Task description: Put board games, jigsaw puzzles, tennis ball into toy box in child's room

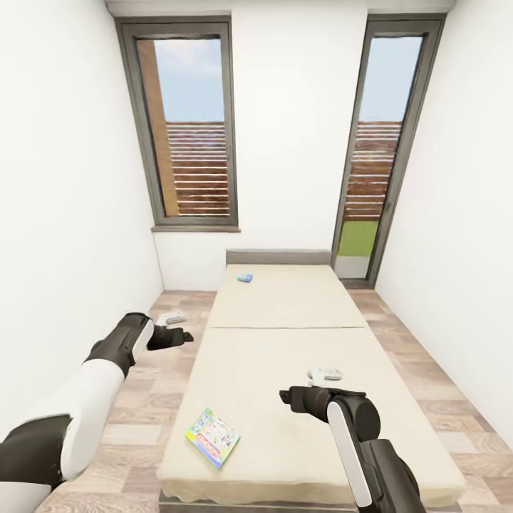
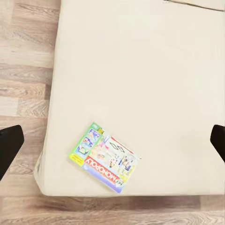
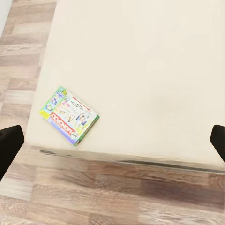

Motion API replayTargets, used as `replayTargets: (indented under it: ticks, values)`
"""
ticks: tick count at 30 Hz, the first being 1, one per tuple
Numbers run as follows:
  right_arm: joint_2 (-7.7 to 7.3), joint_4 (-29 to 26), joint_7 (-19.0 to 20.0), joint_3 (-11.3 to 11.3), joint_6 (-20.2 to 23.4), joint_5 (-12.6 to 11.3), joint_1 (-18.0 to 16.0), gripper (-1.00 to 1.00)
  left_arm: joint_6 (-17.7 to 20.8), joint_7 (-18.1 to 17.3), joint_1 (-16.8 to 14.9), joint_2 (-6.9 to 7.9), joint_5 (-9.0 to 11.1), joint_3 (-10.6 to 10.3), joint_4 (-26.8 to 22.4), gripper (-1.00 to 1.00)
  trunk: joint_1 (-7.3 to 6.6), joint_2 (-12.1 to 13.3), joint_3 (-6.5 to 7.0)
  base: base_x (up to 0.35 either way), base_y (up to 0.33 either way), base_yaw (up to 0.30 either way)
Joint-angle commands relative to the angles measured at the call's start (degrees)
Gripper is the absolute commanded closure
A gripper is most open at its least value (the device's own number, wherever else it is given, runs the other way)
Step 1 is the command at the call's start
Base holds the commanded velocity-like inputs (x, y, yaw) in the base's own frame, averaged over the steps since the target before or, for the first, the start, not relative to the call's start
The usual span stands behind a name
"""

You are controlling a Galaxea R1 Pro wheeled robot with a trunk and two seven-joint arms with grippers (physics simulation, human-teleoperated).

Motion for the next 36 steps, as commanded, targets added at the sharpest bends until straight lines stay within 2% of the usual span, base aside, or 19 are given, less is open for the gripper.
replayTargets:
  ticks: [1, 4, 10, 20, 36]
  values:
    - [0.01, 0.0, -0.6, 0.0, 0.2, -0.6, -0.1, -1.00, -1.1, -0.2, -0.1, -0.16, -0.1, 0.3, 1.4, -1.00, 0.06, -0.1, -0.13, 0.230, 0.000, 0.000]
    - [0.01, 0.0, -0.6, 0.0, 0.3, -0.6, -0.1, -1.00, -3.5, -0.2, -0.1, -0.48, -0.1, 0.3, 3.4, -1.00, 0.06, -0.1, -0.13, 0.165, 0.000, 0.000]
    - [0.01, 0.0, -0.6, -0.1, 0.3, -0.6, -0.1, -1.00, -5.2, 0.1, 0.0, -1.21, -0.1, 0.2, 4.6, -1.00, 0.06, -0.1, -0.13, 0.052, 0.000, 0.000]
    - [0.01, -0.1, -0.6, -0.2, 0.5, -0.6, -0.1, -1.00, -5.7, 4.8, 0.0, -2.31, 0.0, 0.2, 4.9, -1.00, 0.06, -0.1, -0.13, 0.006, 0.000, 0.000]
    - [0.01, -1.7, -0.6, 0.3, 0.8, -0.6, 0.0, -1.00, -6.0, 5.6, 0.1, -2.50, 0.1, 0.2, 4.9, -1.00, 3.58, -6.5, -3.00, 0.000, 0.000, 0.000]
